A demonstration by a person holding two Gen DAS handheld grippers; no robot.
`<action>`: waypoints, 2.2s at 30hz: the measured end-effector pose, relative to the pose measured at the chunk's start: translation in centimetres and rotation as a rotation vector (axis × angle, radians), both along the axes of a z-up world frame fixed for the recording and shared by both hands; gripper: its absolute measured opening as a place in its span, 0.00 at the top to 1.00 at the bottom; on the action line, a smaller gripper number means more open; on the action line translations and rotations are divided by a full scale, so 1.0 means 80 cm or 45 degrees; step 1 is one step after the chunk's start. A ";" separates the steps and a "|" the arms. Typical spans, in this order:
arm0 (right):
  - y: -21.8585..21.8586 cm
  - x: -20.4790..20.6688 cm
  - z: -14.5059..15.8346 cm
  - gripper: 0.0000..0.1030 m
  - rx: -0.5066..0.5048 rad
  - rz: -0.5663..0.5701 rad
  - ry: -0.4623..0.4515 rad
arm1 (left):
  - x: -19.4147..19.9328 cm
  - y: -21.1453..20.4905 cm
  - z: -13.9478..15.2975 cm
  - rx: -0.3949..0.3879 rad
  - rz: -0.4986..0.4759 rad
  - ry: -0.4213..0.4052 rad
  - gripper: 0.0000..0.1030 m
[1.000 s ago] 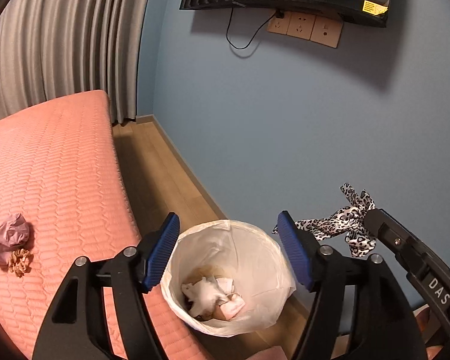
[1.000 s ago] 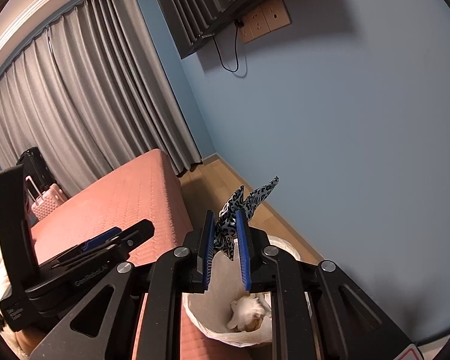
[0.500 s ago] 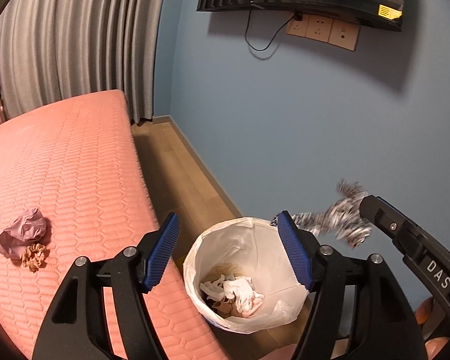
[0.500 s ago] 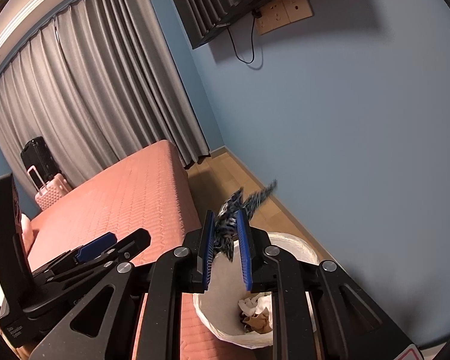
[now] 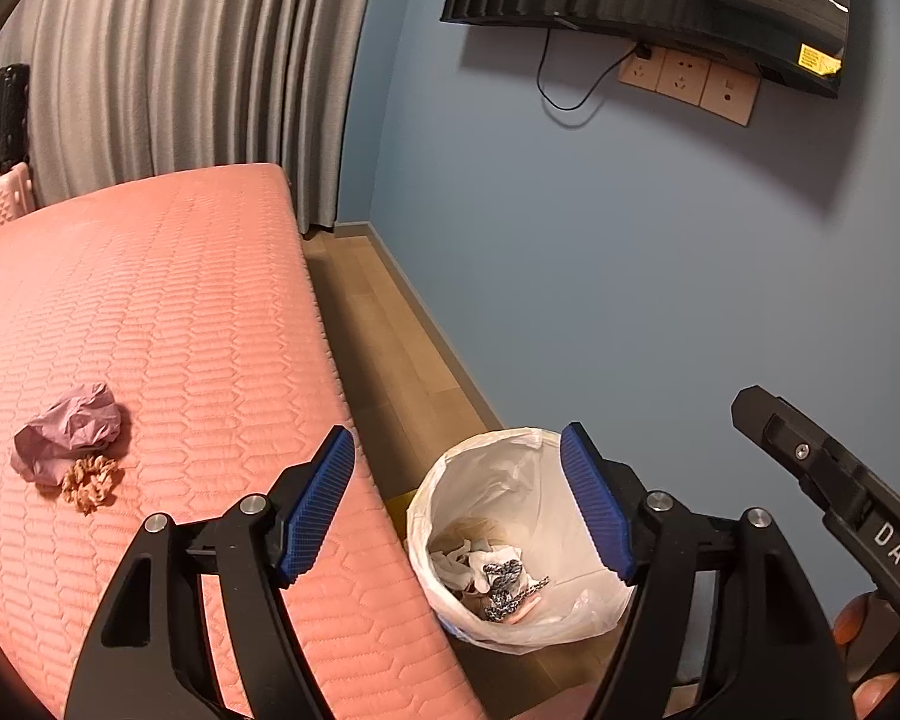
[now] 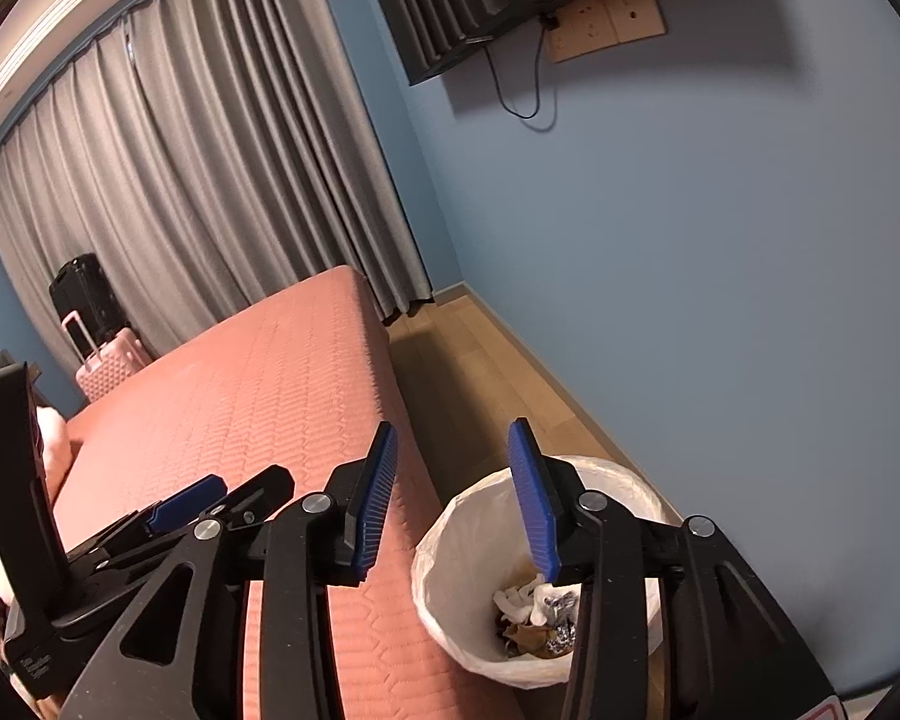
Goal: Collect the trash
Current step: 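Move both open tools back over the lilac cloth and scrunchie on the bed, then grasp the lilac cloth with the left tool while the right tool grasps the beige scrunchie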
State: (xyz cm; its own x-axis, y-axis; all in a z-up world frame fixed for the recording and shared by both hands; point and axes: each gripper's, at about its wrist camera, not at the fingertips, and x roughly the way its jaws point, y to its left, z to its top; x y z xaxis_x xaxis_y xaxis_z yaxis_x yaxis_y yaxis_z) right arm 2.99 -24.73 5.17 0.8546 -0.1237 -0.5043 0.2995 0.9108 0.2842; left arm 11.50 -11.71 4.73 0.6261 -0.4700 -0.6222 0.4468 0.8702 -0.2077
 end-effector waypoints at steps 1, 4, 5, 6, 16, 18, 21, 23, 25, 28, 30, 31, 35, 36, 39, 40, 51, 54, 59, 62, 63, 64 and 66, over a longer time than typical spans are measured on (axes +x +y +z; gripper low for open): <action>0.004 0.000 0.002 0.62 -0.004 0.006 0.002 | -0.001 0.004 0.000 -0.004 0.006 0.001 0.34; 0.018 0.001 0.004 0.60 -0.013 0.028 0.010 | -0.002 0.019 0.001 -0.017 0.028 0.005 0.34; 0.024 0.001 0.005 0.59 -0.019 0.037 0.013 | -0.003 0.024 0.002 -0.022 0.037 0.005 0.34; 0.028 0.002 0.006 0.58 -0.023 0.042 0.015 | -0.003 0.030 0.003 -0.026 0.046 0.006 0.34; 0.087 0.011 0.007 0.54 -0.052 0.139 0.043 | -0.006 0.084 0.007 -0.031 0.139 -0.003 0.34; 0.100 0.013 0.007 0.54 -0.056 0.161 0.050 | -0.007 0.095 0.006 -0.030 0.158 -0.004 0.34; 0.116 0.016 0.005 0.54 -0.060 0.188 0.061 | -0.007 0.115 0.004 -0.036 0.184 0.006 0.34; 0.122 0.020 0.003 0.54 -0.065 0.204 0.068 | -0.007 0.128 0.001 -0.041 0.205 0.014 0.34; 0.135 0.024 0.001 0.53 -0.069 0.224 0.077 | -0.006 0.142 -0.002 -0.042 0.229 0.024 0.34; 0.154 0.029 -0.005 0.53 -0.071 0.254 0.093 | -0.004 0.164 -0.010 -0.039 0.265 0.045 0.33; 0.167 0.033 -0.009 0.53 -0.072 0.275 0.103 | -0.002 0.180 -0.016 -0.040 0.290 0.063 0.32; 0.174 0.036 -0.012 0.53 -0.075 0.289 0.111 | -0.001 0.189 -0.019 -0.043 0.305 0.072 0.32; 0.205 0.047 -0.022 0.51 -0.079 0.337 0.138 | 0.002 0.222 -0.031 -0.043 0.376 0.098 0.25; 0.212 0.049 -0.025 0.49 -0.079 0.347 0.145 | 0.003 0.231 -0.034 -0.041 0.391 0.106 0.24; 0.234 0.061 -0.035 0.49 -0.081 0.380 0.165 | 0.009 0.256 -0.044 -0.031 0.444 0.127 0.23; 0.240 0.066 -0.037 0.49 -0.081 0.389 0.171 | 0.011 0.264 -0.047 -0.027 0.459 0.134 0.23; 0.325 0.138 -0.090 0.48 -0.066 0.509 0.292 | 0.055 0.376 -0.093 -0.008 0.654 0.226 0.15; 0.347 0.165 -0.109 0.48 -0.044 0.535 0.330 | 0.074 0.407 -0.106 -0.015 0.706 0.263 0.14; 0.383 0.215 -0.149 0.48 -0.009 0.570 0.403 | 0.113 0.446 -0.127 -0.026 0.762 0.304 0.14; 0.401 0.250 -0.173 0.48 0.005 0.580 0.446 | 0.139 0.453 -0.137 -0.042 0.766 0.326 0.14; 0.404 0.258 -0.178 0.48 0.003 0.581 0.455 | 0.148 0.454 -0.140 -0.046 0.765 0.338 0.14; 0.407 0.266 -0.185 0.48 0.004 0.585 0.463 | 0.157 0.454 -0.144 -0.054 0.763 0.349 0.14; 0.414 0.286 -0.200 0.48 0.013 0.584 0.484 | 0.176 0.454 -0.152 -0.073 0.758 0.367 0.14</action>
